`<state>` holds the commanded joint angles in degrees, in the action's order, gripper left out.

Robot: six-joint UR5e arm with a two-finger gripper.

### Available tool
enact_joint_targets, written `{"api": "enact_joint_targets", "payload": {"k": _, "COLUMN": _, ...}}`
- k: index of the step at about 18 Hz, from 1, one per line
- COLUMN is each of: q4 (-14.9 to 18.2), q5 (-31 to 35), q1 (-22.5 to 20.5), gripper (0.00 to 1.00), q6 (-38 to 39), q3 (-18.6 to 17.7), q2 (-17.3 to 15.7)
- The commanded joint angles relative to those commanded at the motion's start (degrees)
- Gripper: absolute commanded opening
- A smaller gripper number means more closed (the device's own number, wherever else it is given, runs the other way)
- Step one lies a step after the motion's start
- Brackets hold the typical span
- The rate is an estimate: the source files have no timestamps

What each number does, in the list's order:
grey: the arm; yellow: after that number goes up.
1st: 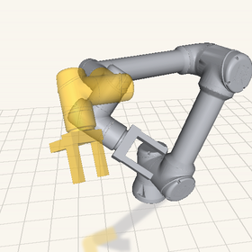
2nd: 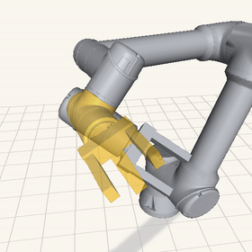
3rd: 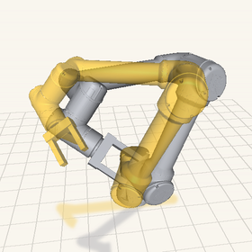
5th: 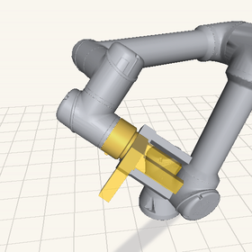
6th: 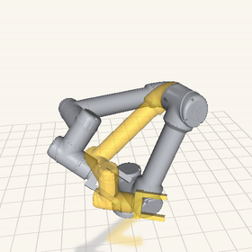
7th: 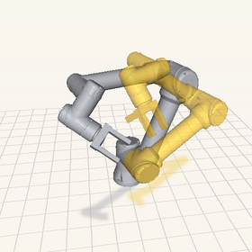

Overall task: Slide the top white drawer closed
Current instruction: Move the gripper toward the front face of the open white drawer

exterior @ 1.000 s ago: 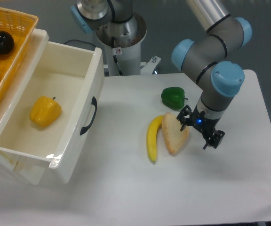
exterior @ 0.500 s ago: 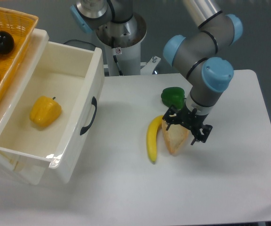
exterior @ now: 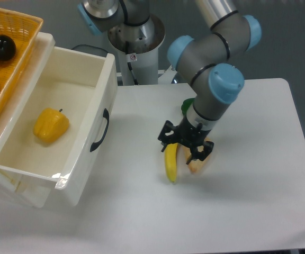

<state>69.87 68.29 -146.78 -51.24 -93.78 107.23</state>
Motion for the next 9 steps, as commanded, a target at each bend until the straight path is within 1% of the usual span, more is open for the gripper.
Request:
{"api": "enact_joint_targets", "payload": {"k": 2, "q4": 0.18, "q5": -0.44, "q1": 0.71, "gripper": 0.59, "q6": 0.0, "q3": -0.18, "q2": -0.88}}
{"api": "enact_joint_targets", "payload": {"k": 5, "q4": 0.26, "q5": -1.93, "q1": 2.2, "gripper": 0.58, "q6": 0.52, "q3": -0.09, "q2": -1.15}}
{"api": "enact_joint_targets", "payload": {"k": 6, "q4": 1.13, "q5": -2.02, "q1": 2.64, "gripper": 0.52, "q6": 0.96, "q3": -0.09, "q2": -1.5}}
{"api": "enact_joint_targets", "payload": {"k": 7, "q4": 3.49, "q5": -2.02, "q1": 2.99, "gripper": 0.46, "q6": 1.14, "q3": -0.17, "q2": -2.11}}
{"api": "enact_joint_targets", "payload": {"k": 9, "q4": 6.49, "q5": -2.02, "q1": 2.91, "gripper": 0.43, "q6": 1.06, "q3": -0.09, "q2": -2.99}}
